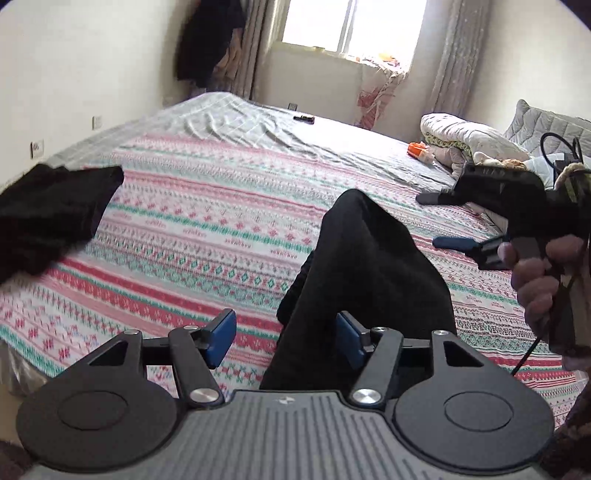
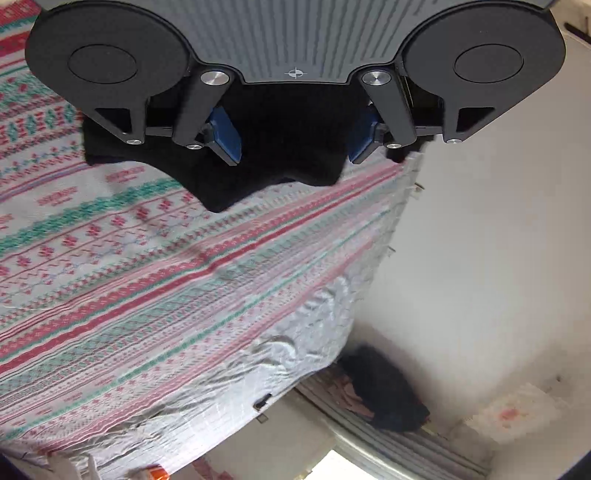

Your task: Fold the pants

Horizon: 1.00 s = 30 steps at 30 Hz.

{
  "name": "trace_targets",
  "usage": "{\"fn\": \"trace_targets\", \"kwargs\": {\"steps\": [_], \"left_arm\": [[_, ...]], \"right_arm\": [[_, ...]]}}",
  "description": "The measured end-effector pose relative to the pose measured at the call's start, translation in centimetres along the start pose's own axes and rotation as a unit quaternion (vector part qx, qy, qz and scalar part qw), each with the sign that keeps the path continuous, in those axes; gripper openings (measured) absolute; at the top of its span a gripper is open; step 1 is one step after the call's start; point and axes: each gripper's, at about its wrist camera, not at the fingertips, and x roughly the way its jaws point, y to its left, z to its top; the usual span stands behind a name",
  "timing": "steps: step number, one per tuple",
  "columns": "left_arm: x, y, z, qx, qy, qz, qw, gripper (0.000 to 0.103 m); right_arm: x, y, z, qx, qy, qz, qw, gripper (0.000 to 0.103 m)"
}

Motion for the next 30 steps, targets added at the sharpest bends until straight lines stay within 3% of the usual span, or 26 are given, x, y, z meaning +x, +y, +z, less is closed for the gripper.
{"fn": "trace_targets", "kwargs": {"steps": [5, 8, 13, 16, 23, 27, 30], "left_arm": [[1.9, -3.3, 1.9, 0.077, -0.006, -0.022, 0.9968, 0.09], [4.3, -4.9, 2.4, 0.122, 0.006, -0.028, 0.9921, 0.085], [7.3, -5.3, 3.1, 0.163, -0.011, -0.074, 0.9837, 0.067], [9.0, -5.3, 2.8, 0.188, -0.017, -0.076, 0.9791, 0.062], [10.9, -3.2, 1.5, 0.18, -0.022, -0.077, 0.9803, 0.062], [11.2, -2.2, 0.0, 0.194, -0.046, -0.09, 0.9758, 0.063], [11.5, -0.9, -0.2, 0.161, -0.055, -0.111, 0.9792, 0.064]], "right_arm": [[-1.0, 0.0, -2.0, -0.08, 0.013, -0.092, 0.992, 0.066], [-2.0, 0.1, -3.4, -0.121, 0.011, -0.111, 0.986, 0.066], [-3.0, -0.2, -4.9, -0.169, -0.004, -0.128, 0.977, 0.066], [-2.8, -0.5, -5.6, -0.198, -0.011, -0.137, 0.971, 0.066], [-0.3, -1.3, -7.3, -0.228, 0.017, -0.155, 0.961, 0.065], [1.0, -2.0, -8.3, -0.24, 0.025, -0.156, 0.958, 0.066], [1.4, -2.3, -8.9, -0.254, 0.024, -0.153, 0.955, 0.069]]}}
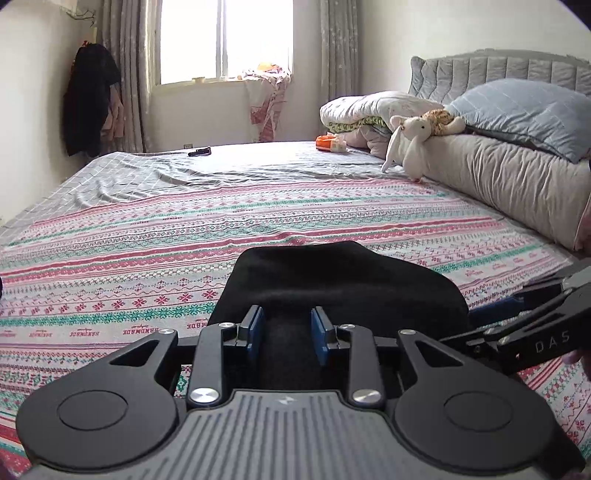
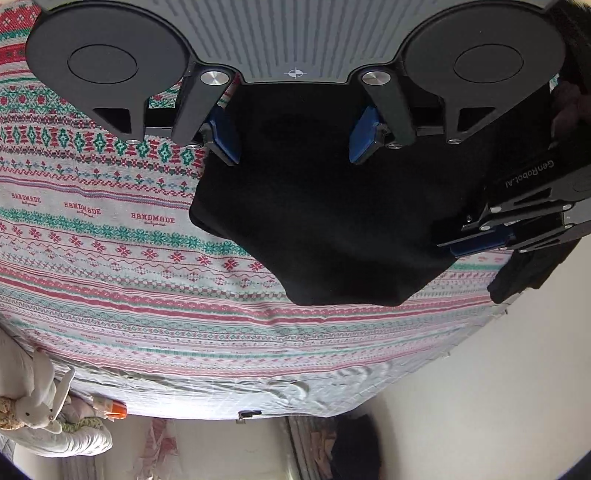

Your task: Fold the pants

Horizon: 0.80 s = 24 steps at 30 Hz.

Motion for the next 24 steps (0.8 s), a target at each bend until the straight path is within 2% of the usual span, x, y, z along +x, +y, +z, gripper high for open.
{"fn": "trace_targets", "kwargs": {"steps": [5, 7, 11, 16, 20, 22, 24], "left_arm": [[-0.9, 0.7, 0.4, -0.023, -0.005, -0.014, 0.9996, 0.068], [-1.4, 1.0, 1.1, -0.033, 0.001, -0.017, 0.9993, 0.084], [-2.0, 2.6, 2.2, -0.086, 0.01, -0.02, 0.9961, 0.102], [-1.9, 5.4, 3.1, -0.146, 0.058, -0.045, 0.9866, 0.103], [-0.3, 7.0, 2.9, -0.176, 0.116, -0.083, 0.974, 0.103], [0.5, 8.0, 1.9, -0.21, 0.145, -0.11, 0.9605, 0.103], [1.5, 8.7, 1.2, -0.252, 0.169, -0.142, 0.9422, 0.103]], "right_arm": [[-0.3, 0.0, -0.2, 0.001, -0.006, -0.002, 1.0, 0.071], [-0.8, -0.3, 0.1, 0.009, 0.001, 0.001, 1.0, 0.071], [-2.3, -1.7, 0.2, 0.04, -0.004, 0.009, 0.999, 0.084], [-2.8, -4.0, -0.2, 0.102, 0.009, 0.027, 0.994, 0.085], [-1.9, -5.3, -1.5, 0.165, 0.038, 0.061, 0.984, 0.085], [-1.5, -5.8, -2.0, 0.196, 0.049, 0.083, 0.976, 0.085], [-1.2, -6.4, -2.4, 0.224, 0.056, 0.102, 0.968, 0.085]]}}
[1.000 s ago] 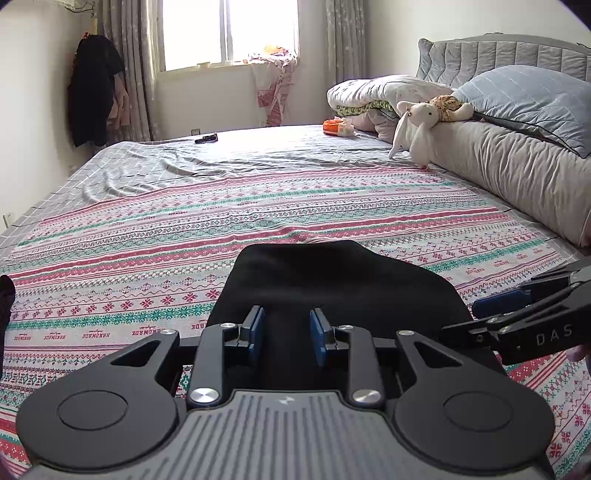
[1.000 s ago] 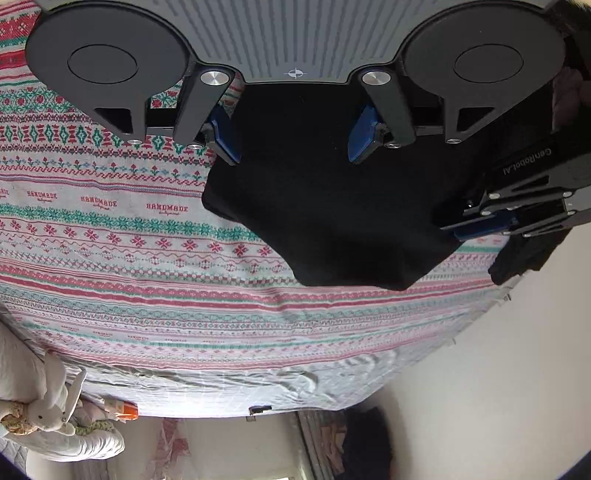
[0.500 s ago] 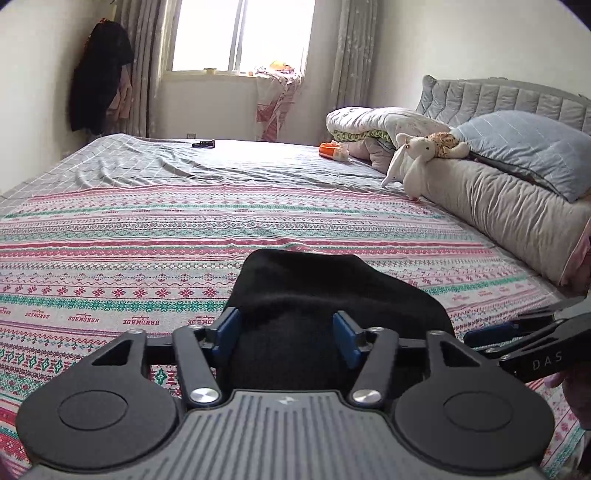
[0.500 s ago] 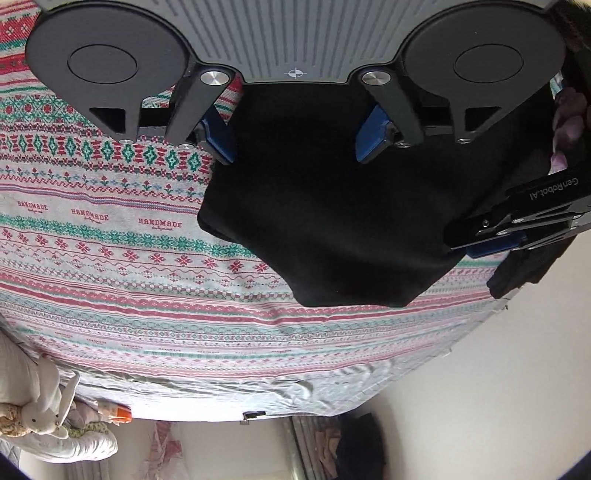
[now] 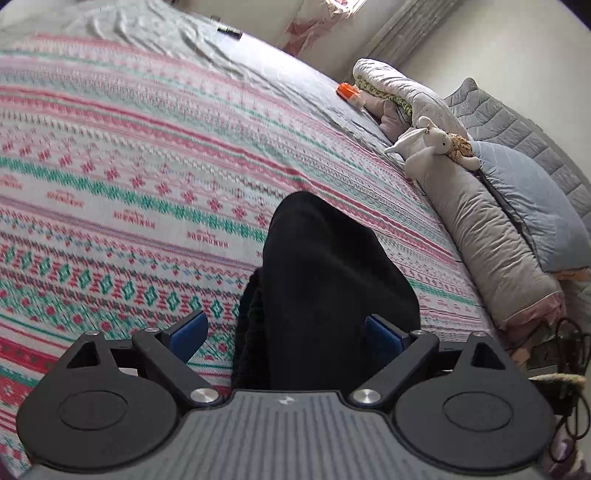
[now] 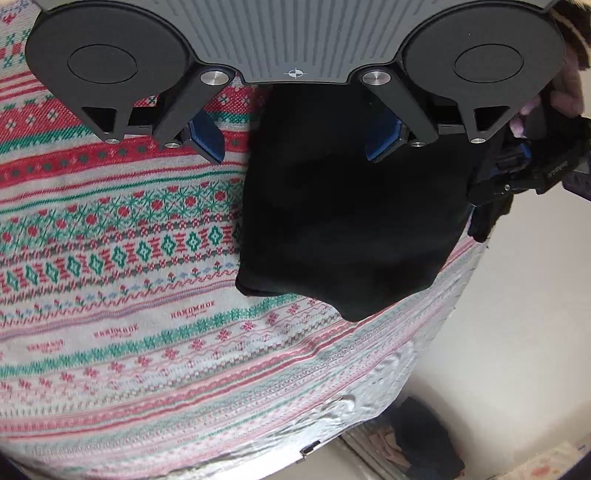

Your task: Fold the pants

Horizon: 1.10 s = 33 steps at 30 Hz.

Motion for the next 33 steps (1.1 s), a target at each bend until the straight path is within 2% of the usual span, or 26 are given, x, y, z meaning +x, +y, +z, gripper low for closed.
{"fn": "trace_targets", "kwargs": {"steps": [3, 6, 8, 11, 14, 17, 18, 21, 26, 33], "left_arm": [[1.1, 1.2, -0.1, -0.055, 0.031, -0.047, 0.9969, 0.103], [2.1, 1.7, -0.3, -0.082, 0.054, -0.073, 0.9925, 0.103], [2.5, 1.8, -0.3, -0.086, 0.056, -0.078, 0.9917, 0.103], [2.7, 1.8, -0.3, -0.092, 0.057, -0.08, 0.9909, 0.103], [2.8, 1.8, -0.4, -0.094, 0.054, -0.082, 0.9907, 0.103], [2.3, 1.9, -0.7, -0.09, 0.042, -0.083, 0.9916, 0.099], [2.1, 1.8, -0.8, -0.085, 0.035, -0.085, 0.9921, 0.093], [1.3, 1.2, -1.0, -0.074, 0.016, -0.082, 0.9937, 0.085], [0.5, 1.5, -1.2, -0.089, -0.001, -0.094, 0.9916, 0.078], [-0.3, 0.7, -0.6, -0.086, -0.019, -0.109, 0.9901, 0.075]], "right_arm": [[0.3, -1.1, 0.0, 0.034, 0.0, 0.025, 0.999, 0.085], [0.3, -1.6, 0.3, 0.055, -0.007, 0.038, 0.998, 0.085], [0.5, -1.8, 0.3, 0.068, -0.012, 0.047, 0.997, 0.083], [1.0, -1.8, 0.2, 0.07, -0.016, 0.058, 0.996, 0.071], [1.2, -1.7, -0.4, 0.063, -0.037, 0.065, 0.995, 0.069], [1.2, -1.1, -0.6, 0.047, -0.048, 0.049, 0.996, 0.05], [1.2, -1.2, -0.6, 0.047, -0.047, 0.055, 0.996, 0.044], [0.9, -0.5, -0.5, 0.036, -0.056, 0.057, 0.996, 0.035], [0.2, 1.2, -0.2, -0.005, -0.072, 0.058, 0.996, 0.029], [-0.5, 2.0, 1.4, 0.004, -0.089, 0.073, 0.993, 0.024]]}}
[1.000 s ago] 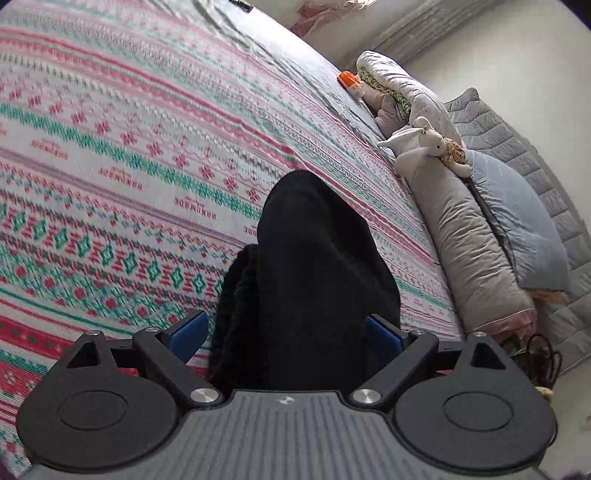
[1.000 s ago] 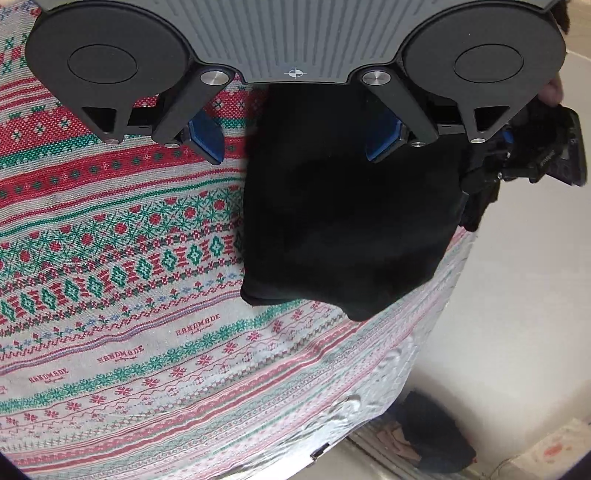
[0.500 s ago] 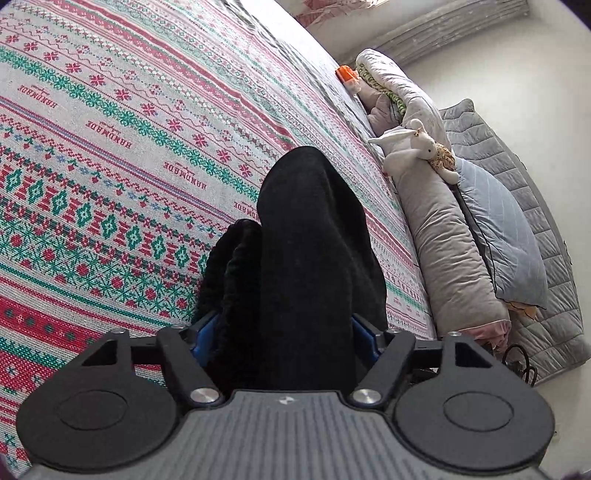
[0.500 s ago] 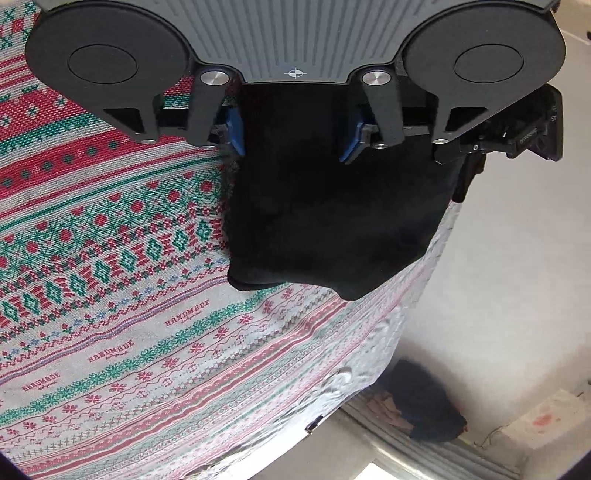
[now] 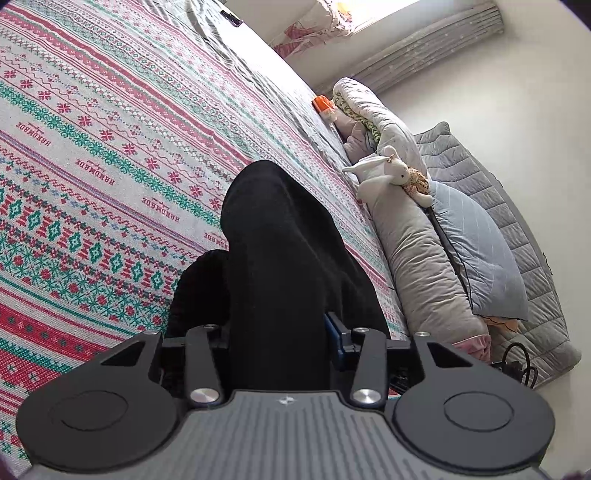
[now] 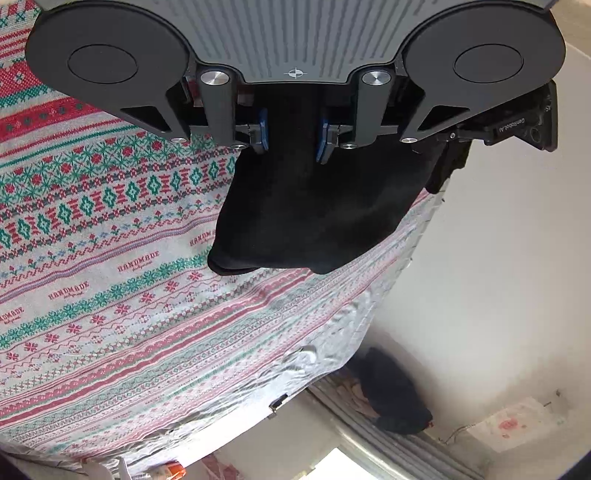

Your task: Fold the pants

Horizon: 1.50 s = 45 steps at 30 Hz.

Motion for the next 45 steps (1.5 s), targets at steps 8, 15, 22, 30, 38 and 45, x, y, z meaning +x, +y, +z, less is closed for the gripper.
{"fn": "trace_targets", "kwargs": {"steps": [8, 15, 22, 30, 38, 45], "left_arm": [[3.7, -1.8, 2.5, -0.024, -0.032, -0.02, 0.999, 0.075], [8.7, -2.9, 4.8, -0.007, -0.063, -0.007, 0.998, 0.075], [11.3, -0.4, 5.2, -0.017, -0.083, 0.035, 0.9958, 0.089], [6.6, -4.2, 4.7, 0.048, -0.113, 0.088, 0.9885, 0.103], [3.0, -8.5, 0.9, 0.142, -0.091, 0.205, 0.964, 0.103], [1.6, -10.7, -3.1, 0.167, -0.074, 0.27, 0.9454, 0.103]], "right_arm": [[-0.1, 1.5, 5.5, -0.023, -0.057, -0.021, 0.998, 0.023], [1.4, -0.7, 9.6, -0.003, -0.093, -0.045, 0.995, 0.023], [5.0, -5.0, 9.3, 0.034, -0.075, -0.112, 0.99, 0.033], [1.2, -2.9, 9.5, 0.0, -0.089, -0.13, 0.988, 0.06], [-3.4, 1.5, 7.0, -0.063, -0.084, -0.198, 0.975, 0.08], [-6.4, 4.1, 3.0, -0.102, -0.071, -0.239, 0.963, 0.096]]}}
